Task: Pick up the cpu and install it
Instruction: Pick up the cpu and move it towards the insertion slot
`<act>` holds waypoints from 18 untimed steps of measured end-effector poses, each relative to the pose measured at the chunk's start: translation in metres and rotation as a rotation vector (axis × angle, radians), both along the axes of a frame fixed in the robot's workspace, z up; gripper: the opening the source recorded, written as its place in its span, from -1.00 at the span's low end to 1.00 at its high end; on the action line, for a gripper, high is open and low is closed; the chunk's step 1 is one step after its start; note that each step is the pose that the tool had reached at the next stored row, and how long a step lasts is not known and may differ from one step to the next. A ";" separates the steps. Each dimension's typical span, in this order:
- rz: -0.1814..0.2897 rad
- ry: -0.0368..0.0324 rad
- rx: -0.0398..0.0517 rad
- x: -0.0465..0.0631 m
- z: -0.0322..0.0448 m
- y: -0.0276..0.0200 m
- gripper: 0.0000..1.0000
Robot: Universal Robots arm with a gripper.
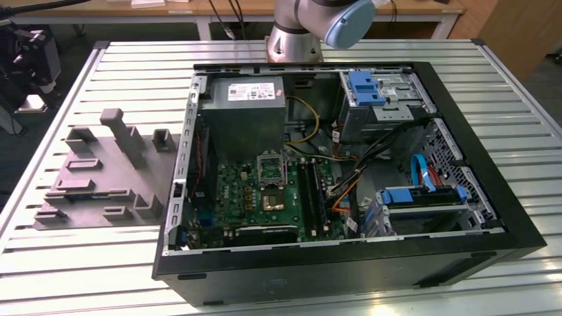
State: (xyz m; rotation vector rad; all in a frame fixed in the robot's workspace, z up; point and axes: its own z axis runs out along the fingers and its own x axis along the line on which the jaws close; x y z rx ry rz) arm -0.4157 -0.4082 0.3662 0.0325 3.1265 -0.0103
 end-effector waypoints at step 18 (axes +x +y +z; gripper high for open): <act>0.000 -0.0001 0.0000 0.004 0.0000 0.0000 -0.06</act>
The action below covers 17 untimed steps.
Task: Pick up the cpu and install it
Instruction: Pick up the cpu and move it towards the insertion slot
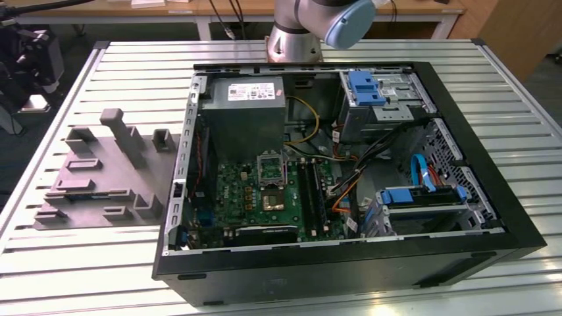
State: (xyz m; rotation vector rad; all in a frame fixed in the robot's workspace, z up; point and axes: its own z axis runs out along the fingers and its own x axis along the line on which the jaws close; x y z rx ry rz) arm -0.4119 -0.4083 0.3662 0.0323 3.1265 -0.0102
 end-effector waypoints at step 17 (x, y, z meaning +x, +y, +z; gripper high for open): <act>0.000 0.0001 0.0000 0.003 0.0001 0.0000 -0.06</act>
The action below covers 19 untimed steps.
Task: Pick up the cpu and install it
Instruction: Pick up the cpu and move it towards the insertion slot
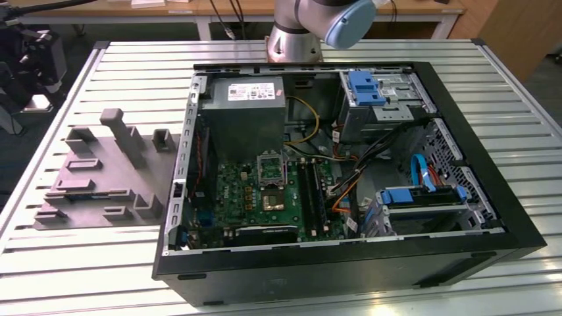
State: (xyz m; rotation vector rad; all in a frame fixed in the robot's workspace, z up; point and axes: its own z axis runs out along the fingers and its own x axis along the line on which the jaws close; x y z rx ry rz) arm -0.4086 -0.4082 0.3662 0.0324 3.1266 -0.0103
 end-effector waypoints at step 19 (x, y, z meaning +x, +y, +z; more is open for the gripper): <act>0.000 0.0000 0.0000 0.004 0.0000 0.0000 -0.06</act>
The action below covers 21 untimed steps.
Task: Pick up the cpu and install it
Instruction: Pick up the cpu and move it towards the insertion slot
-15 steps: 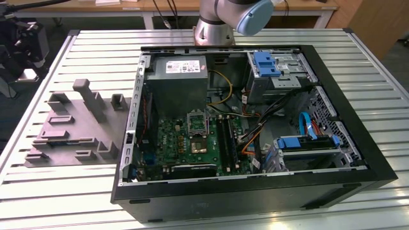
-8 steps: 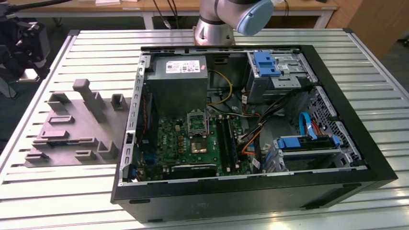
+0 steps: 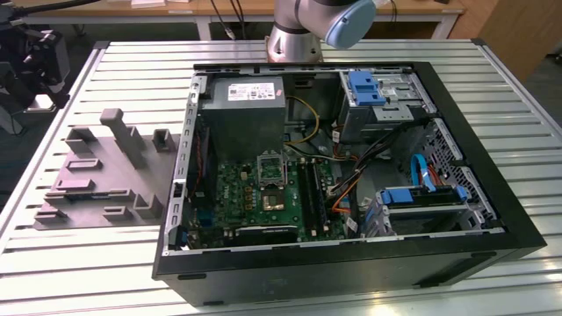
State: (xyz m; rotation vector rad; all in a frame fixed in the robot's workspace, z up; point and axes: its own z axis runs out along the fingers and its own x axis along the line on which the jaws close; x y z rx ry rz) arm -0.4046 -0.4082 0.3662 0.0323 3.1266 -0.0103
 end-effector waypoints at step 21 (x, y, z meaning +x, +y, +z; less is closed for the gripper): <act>0.000 0.0000 0.0000 0.019 0.0000 0.0000 -0.06</act>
